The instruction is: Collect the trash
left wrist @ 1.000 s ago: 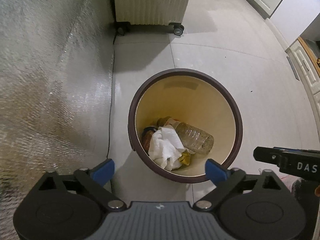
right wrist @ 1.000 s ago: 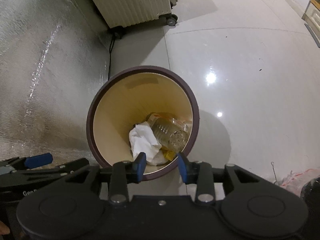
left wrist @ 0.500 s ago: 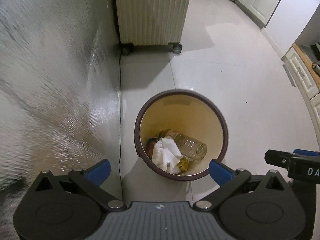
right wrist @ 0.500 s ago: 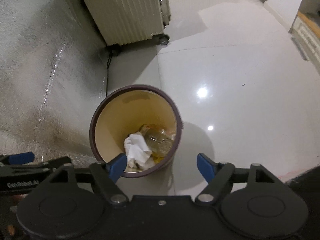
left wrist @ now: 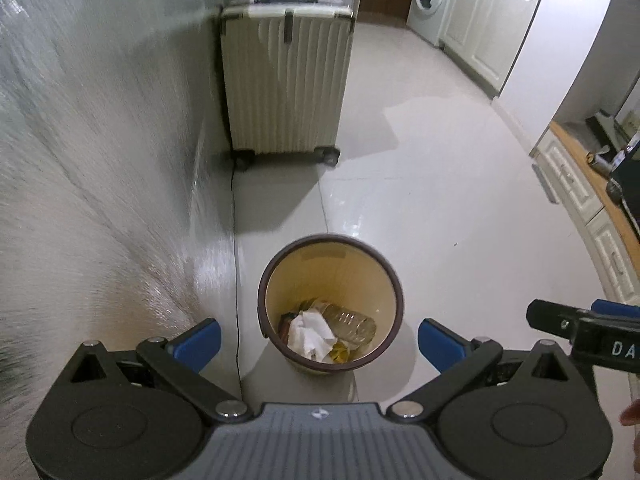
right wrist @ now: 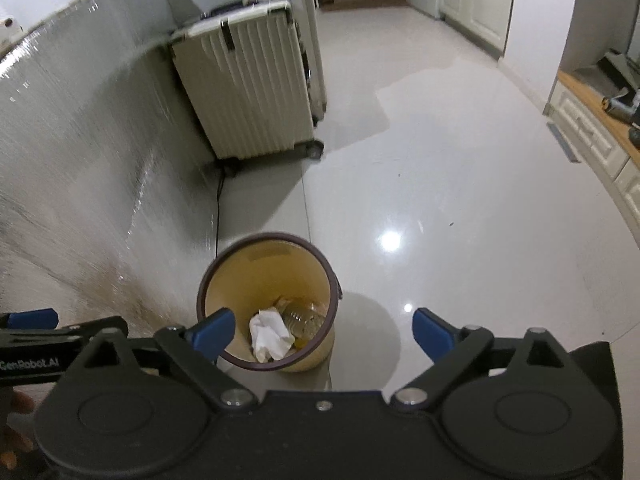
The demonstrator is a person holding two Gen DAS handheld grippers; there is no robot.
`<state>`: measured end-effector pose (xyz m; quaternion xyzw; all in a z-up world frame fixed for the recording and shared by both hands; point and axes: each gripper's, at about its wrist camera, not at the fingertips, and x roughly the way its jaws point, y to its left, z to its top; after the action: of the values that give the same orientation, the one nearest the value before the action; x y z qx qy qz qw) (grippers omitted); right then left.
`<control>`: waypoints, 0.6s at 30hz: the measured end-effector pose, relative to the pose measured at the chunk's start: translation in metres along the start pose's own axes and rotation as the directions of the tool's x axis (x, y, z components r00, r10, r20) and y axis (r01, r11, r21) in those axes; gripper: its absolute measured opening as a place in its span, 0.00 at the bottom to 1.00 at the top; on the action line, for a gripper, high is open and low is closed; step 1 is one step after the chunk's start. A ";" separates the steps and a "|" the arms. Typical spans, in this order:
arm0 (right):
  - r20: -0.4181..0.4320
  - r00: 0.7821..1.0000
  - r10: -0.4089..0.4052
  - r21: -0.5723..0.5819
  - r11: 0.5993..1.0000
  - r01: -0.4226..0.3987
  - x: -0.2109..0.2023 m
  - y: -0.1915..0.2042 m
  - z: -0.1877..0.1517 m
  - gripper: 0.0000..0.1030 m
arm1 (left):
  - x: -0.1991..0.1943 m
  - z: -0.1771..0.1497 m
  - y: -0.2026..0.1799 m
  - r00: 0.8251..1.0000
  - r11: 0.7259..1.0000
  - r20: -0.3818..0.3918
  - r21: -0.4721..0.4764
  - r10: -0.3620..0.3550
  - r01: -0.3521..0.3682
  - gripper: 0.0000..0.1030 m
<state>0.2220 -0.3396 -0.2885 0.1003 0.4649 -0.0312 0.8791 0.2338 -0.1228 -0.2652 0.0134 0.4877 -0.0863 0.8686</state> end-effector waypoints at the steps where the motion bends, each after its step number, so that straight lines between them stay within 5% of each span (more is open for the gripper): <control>1: 0.011 1.000 0.000 0.000 1.000 0.000 -0.009 -0.001 0.000 0.96 | -0.009 0.000 -0.002 1.000 1.000 0.011 0.001 -0.003 0.003 1.00; 18: 0.189 0.982 0.017 -0.002 1.000 -0.016 -0.148 0.005 -0.001 1.00 | -0.155 -0.006 -0.023 0.987 0.999 0.158 0.044 -0.030 0.023 1.00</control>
<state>0.1385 -0.3402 -0.1666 0.1005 0.3786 -0.0332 0.9195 0.1458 -0.1234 -0.1354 0.0182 0.4153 -0.1090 0.9029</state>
